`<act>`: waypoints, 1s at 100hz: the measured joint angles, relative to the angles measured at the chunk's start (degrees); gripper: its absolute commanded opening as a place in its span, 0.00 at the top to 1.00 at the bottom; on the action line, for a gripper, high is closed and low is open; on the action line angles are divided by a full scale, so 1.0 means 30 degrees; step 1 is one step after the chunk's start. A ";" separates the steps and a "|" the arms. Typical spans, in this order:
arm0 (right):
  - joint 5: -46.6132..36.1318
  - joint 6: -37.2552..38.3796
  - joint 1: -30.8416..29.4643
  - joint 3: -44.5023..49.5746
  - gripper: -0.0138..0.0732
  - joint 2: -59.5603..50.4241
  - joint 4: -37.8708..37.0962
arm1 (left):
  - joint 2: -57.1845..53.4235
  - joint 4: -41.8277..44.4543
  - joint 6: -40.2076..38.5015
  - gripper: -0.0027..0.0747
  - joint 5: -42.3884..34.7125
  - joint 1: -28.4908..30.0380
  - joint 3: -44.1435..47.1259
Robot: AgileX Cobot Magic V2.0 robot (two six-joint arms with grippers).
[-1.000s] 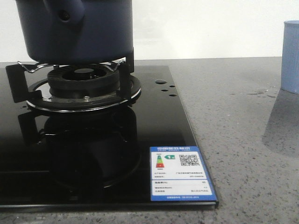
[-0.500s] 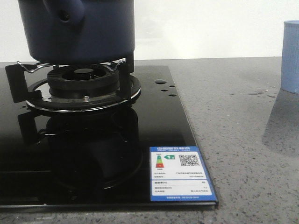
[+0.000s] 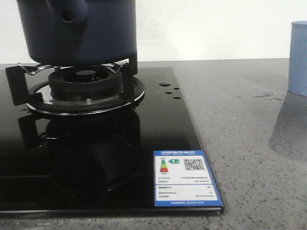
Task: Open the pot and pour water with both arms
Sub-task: 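Close the left gripper around the blue knob of the glass lid, then lift the glass lid up off the pot with the left gripper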
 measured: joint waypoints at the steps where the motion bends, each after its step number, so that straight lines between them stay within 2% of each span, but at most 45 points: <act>1: 0.0000 0.0000 0.0000 0.0000 0.23 0.0000 0.0000 | 0.0000 0.0000 0.0000 0.31 -0.0001 0.0000 0.0000; 49: 0.0000 0.0000 0.0000 0.0000 0.23 0.0000 0.0000 | 0.0439 0.0000 0.0000 0.32 -0.0121 0.0000 0.0000; 80: 0.0000 0.0000 0.0000 0.0000 0.23 0.0000 0.0000 | 0.0439 0.0077 0.0040 0.48 -0.0121 0.0000 0.0000; 100: 0.0000 0.0000 0.0000 0.0000 0.23 0.0000 0.0000 | 0.0439 0.0077 0.0040 0.49 -0.0121 0.0000 0.0000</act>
